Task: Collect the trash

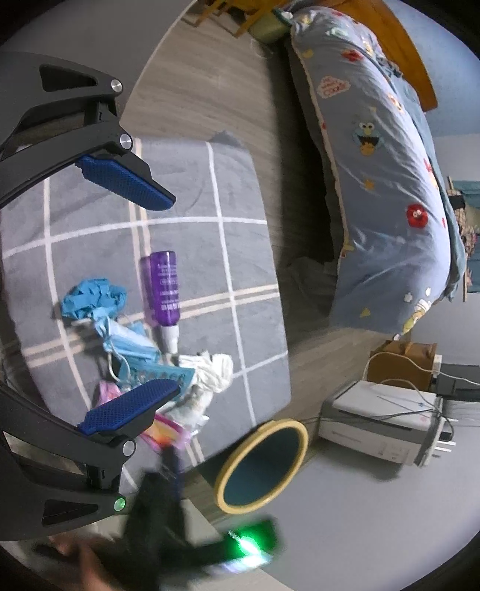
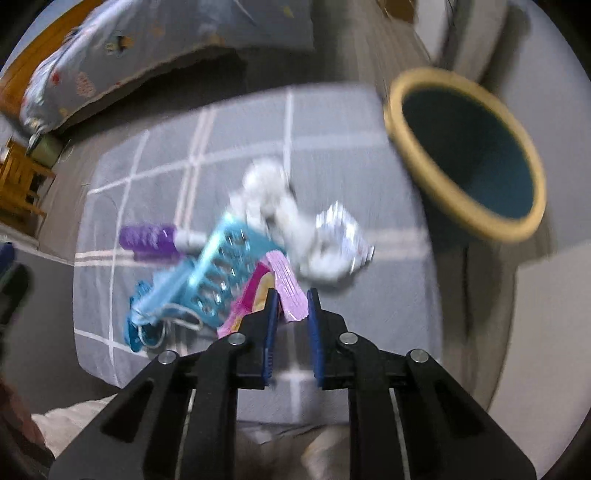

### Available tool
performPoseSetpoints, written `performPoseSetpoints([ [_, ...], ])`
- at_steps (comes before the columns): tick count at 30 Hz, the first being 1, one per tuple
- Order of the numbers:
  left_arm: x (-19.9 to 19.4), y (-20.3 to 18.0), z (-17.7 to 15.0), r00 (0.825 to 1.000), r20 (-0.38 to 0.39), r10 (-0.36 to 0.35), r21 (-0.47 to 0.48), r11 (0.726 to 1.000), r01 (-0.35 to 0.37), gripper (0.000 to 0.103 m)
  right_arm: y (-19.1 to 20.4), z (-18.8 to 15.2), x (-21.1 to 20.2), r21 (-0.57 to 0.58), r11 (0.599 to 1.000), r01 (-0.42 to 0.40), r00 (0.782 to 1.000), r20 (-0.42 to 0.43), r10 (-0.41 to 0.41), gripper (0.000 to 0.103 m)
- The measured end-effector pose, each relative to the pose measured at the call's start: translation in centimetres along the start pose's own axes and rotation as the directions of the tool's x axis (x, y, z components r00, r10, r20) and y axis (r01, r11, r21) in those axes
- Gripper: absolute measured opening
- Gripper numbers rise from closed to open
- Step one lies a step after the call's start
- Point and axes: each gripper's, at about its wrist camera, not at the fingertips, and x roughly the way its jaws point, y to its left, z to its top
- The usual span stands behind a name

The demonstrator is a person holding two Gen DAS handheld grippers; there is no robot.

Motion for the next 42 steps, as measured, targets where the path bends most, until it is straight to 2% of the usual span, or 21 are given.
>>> performPoseSetpoints([
  [5, 1.6, -0.4, -0.3, 0.999, -0.036, -0.005, 0.005, 1.000, 0.006, 0.092, -0.5, 3.8, -2.8, -0.075, 0.996, 0.048, 0.995, 0.092, -0.041, 0.015],
  [9, 3.4, -1.3, -0.8, 0.997, -0.080, -0.019, 0.027, 0.999, 0.022, 0.092, -2.0, 5.5, -3.7, -0.048, 0.998, 0.032, 0.991, 0.131, -0.026, 0.015],
  [16, 7.1, -4.0, -2.2, 0.986, -0.166, -0.009, 0.122, 0.992, 0.030, 0.092, -5.6, 6.7, -2.7, 0.083, 0.993, -0.082, 0.990, 0.118, 0.071, 0.015],
  [20, 8.5, -6.3, -2.2, 0.985, -0.170, -0.037, 0.176, 0.982, 0.068, 0.092, -5.6, 7.0, -2.7, 0.073, 0.994, -0.085, 0.989, 0.126, 0.075, 0.014],
  [25, 10.3, -8.6, -2.9, 0.978, -0.207, -0.040, 0.246, 0.965, 0.091, 0.092, -6.4, 7.5, -3.3, 0.065, 0.996, -0.062, 0.986, 0.160, 0.051, 0.013],
  [27, 10.8, -9.4, -3.1, 0.974, -0.219, -0.058, 0.249, 0.962, 0.113, 0.092, -6.9, 7.6, -3.5, 0.070, 0.995, -0.067, 0.984, 0.171, 0.054, 0.009],
  [32, 12.2, -11.7, -3.7, 0.962, -0.253, -0.102, 0.212, 0.964, 0.158, 0.092, -7.7, 8.1, -3.9, 0.081, 0.993, -0.088, 0.979, 0.190, 0.071, 0.009],
  [35, 13.1, -12.3, -4.2, 0.950, -0.285, -0.126, 0.151, 0.973, 0.175, 0.091, -8.3, 8.3, -2.4, 0.098, 0.992, -0.080, 0.988, 0.137, 0.066, 0.009],
  [37, 13.7, -12.6, -4.7, 0.944, -0.307, -0.119, 0.135, 0.977, 0.167, 0.091, -8.9, 8.3, -0.7, 0.127, 0.989, -0.081, 0.995, 0.076, 0.072, 0.012],
  [38, 13.9, -12.6, -4.8, 0.943, -0.312, -0.114, 0.134, 0.978, 0.162, 0.091, -9.3, 8.3, 0.4, 0.154, 0.983, -0.100, 0.995, 0.039, 0.095, 0.018],
  [39, 14.1, -12.6, -4.9, 0.943, -0.316, -0.107, 0.134, 0.979, 0.155, 0.091, -9.6, 8.2, 1.3, 0.177, 0.977, -0.117, 0.993, 0.010, 0.117, 0.030],
  [41, 14.4, -12.4, -4.9, 0.943, -0.321, -0.094, 0.125, 0.982, 0.140, 0.091, -9.6, 8.1, 2.6, 0.208, 0.968, -0.140, 0.988, -0.030, 0.150, 0.046],
  [42, 14.5, -12.2, -4.8, 0.943, -0.322, -0.088, 0.120, 0.984, 0.133, 0.091, -9.5, 8.1, 3.1, 0.203, 0.970, -0.136, 0.988, -0.041, 0.147, 0.048],
])
